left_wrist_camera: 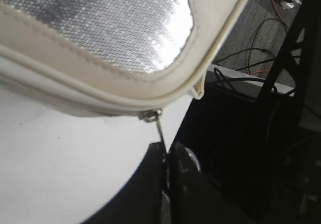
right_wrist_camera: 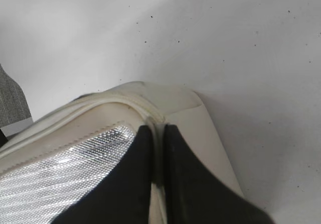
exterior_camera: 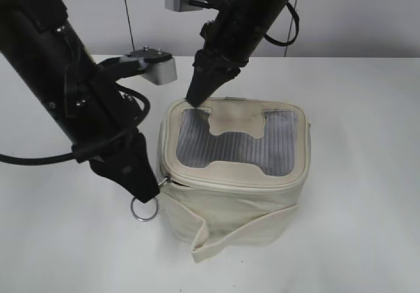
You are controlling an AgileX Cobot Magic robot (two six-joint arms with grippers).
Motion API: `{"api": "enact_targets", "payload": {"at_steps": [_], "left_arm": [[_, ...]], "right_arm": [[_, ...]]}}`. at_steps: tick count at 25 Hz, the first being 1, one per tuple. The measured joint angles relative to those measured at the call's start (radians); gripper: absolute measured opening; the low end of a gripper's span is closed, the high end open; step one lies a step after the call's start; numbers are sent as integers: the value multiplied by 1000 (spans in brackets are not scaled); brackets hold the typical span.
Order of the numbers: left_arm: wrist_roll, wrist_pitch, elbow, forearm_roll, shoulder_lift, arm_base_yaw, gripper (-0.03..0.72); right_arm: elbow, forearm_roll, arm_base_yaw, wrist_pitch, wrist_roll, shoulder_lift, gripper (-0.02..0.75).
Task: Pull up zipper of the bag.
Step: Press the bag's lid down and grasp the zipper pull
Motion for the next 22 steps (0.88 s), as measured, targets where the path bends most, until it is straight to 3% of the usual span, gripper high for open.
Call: {"api": "enact_targets", "payload": {"at_steps": [6, 12, 17, 22], "left_arm": [[-175, -90, 1, 5, -5, -147, 0], [-224, -294, 1, -36, -5, -302, 0], [-258, -338, 2, -26, -5, -324, -3], [-386, -311, 2, 104, -8, -329, 0]], "right_arm": [[0, -2, 0, 0, 4, 0, 39], [0, -2, 0, 0, 5, 0, 39], [0, -2, 0, 0, 5, 0, 39], [0, -1, 0, -1, 19, 0, 39]]}}
